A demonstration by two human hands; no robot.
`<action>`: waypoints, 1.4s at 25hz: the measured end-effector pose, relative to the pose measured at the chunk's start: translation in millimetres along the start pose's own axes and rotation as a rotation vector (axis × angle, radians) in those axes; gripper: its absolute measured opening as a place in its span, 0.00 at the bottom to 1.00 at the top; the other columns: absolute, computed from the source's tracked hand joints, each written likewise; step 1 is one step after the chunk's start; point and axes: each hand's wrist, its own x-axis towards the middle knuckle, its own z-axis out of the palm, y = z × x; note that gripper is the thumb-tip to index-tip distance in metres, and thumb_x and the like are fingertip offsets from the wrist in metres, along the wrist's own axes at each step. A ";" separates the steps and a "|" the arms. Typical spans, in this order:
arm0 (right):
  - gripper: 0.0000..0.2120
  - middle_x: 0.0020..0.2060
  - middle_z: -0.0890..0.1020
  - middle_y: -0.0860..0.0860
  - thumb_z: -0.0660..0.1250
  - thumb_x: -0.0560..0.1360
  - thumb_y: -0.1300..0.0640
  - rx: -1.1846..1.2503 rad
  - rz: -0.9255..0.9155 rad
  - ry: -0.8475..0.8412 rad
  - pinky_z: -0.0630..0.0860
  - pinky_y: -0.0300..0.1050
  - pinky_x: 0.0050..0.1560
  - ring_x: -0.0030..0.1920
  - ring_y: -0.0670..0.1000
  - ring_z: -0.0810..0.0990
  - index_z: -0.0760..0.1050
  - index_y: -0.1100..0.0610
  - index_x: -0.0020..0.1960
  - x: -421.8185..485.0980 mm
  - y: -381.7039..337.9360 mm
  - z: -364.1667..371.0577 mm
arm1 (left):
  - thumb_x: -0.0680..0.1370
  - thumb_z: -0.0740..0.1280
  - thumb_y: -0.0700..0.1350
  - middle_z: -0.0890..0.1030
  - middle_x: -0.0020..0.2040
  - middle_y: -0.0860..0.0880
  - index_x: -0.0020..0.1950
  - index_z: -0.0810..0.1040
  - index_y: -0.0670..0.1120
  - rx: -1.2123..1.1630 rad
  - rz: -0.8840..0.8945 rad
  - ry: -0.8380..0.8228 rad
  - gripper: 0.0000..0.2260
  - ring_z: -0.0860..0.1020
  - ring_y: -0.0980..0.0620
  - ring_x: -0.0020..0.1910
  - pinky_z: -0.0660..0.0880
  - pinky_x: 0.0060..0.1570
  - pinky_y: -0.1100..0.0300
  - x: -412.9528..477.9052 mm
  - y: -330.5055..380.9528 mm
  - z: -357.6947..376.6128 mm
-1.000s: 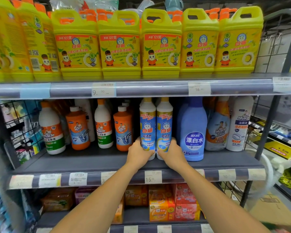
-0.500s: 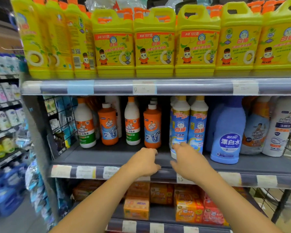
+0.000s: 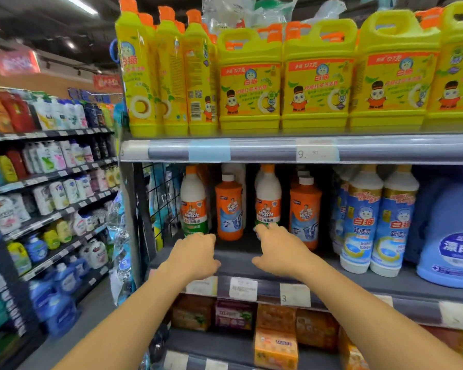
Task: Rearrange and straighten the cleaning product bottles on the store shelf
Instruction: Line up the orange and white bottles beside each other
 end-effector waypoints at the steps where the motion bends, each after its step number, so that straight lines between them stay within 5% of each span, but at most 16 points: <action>1: 0.32 0.62 0.72 0.57 0.69 0.71 0.46 0.022 0.016 -0.004 0.75 0.53 0.55 0.61 0.60 0.73 0.63 0.56 0.70 10.4 -7.2 0.5 | 0.73 0.67 0.56 0.77 0.61 0.44 0.64 0.71 0.46 0.030 -0.023 0.023 0.24 0.75 0.41 0.59 0.75 0.56 0.46 4.0 -8.8 -2.2; 6: 0.23 0.54 0.80 0.57 0.71 0.69 0.49 0.208 0.073 0.013 0.79 0.52 0.54 0.54 0.58 0.79 0.73 0.59 0.60 63.5 -34.9 9.1 | 0.67 0.68 0.65 0.77 0.58 0.43 0.62 0.71 0.45 0.085 -0.161 0.096 0.32 0.76 0.40 0.58 0.75 0.53 0.47 33.1 -36.5 -5.3; 8: 0.22 0.58 0.79 0.59 0.69 0.72 0.48 0.254 0.110 -0.014 0.75 0.52 0.61 0.59 0.60 0.77 0.73 0.57 0.62 89.4 -42.7 16.8 | 0.64 0.71 0.66 0.79 0.55 0.42 0.56 0.75 0.43 -0.016 -0.222 0.100 0.32 0.77 0.39 0.55 0.77 0.53 0.46 48.0 -44.7 -4.8; 11: 0.42 0.70 0.68 0.60 0.72 0.69 0.43 0.426 0.370 0.020 0.68 0.55 0.68 0.69 0.62 0.68 0.57 0.56 0.75 121.1 -47.5 31.5 | 0.66 0.70 0.65 0.81 0.52 0.41 0.54 0.79 0.41 -0.127 -0.242 0.073 0.30 0.79 0.40 0.51 0.79 0.51 0.51 69.4 -52.5 0.3; 14: 0.49 0.69 0.69 0.59 0.77 0.63 0.44 0.620 0.495 0.195 0.72 0.57 0.64 0.67 0.61 0.71 0.56 0.58 0.74 140.6 -48.5 48.5 | 0.69 0.71 0.60 0.79 0.60 0.41 0.65 0.72 0.42 -0.318 -0.264 0.050 0.32 0.78 0.40 0.58 0.77 0.56 0.53 86.8 -57.0 11.9; 19: 0.46 0.66 0.72 0.60 0.78 0.62 0.44 0.785 0.561 0.311 0.74 0.59 0.62 0.65 0.62 0.74 0.59 0.59 0.70 155.1 -50.5 70.8 | 0.70 0.75 0.46 0.75 0.65 0.39 0.70 0.63 0.43 -0.943 -0.300 0.391 0.34 0.76 0.39 0.62 0.72 0.58 0.52 103.9 -54.6 30.3; 28: 0.36 0.60 0.79 0.57 0.78 0.62 0.47 0.807 0.505 0.395 0.77 0.48 0.52 0.57 0.59 0.80 0.66 0.58 0.63 145.0 -47.0 72.3 | 0.64 0.79 0.48 0.78 0.60 0.38 0.65 0.68 0.42 -0.981 -0.423 0.443 0.35 0.78 0.37 0.57 0.76 0.55 0.47 126.4 -53.6 43.6; 35: 0.21 0.43 0.83 0.51 0.77 0.60 0.50 0.820 0.403 0.621 0.77 0.42 0.44 0.45 0.53 0.83 0.72 0.53 0.48 69.8 -16.9 38.1 | 0.62 0.80 0.44 0.82 0.55 0.39 0.55 0.77 0.46 -1.128 -0.361 0.511 0.24 0.80 0.41 0.50 0.76 0.49 0.52 120.6 -54.2 42.8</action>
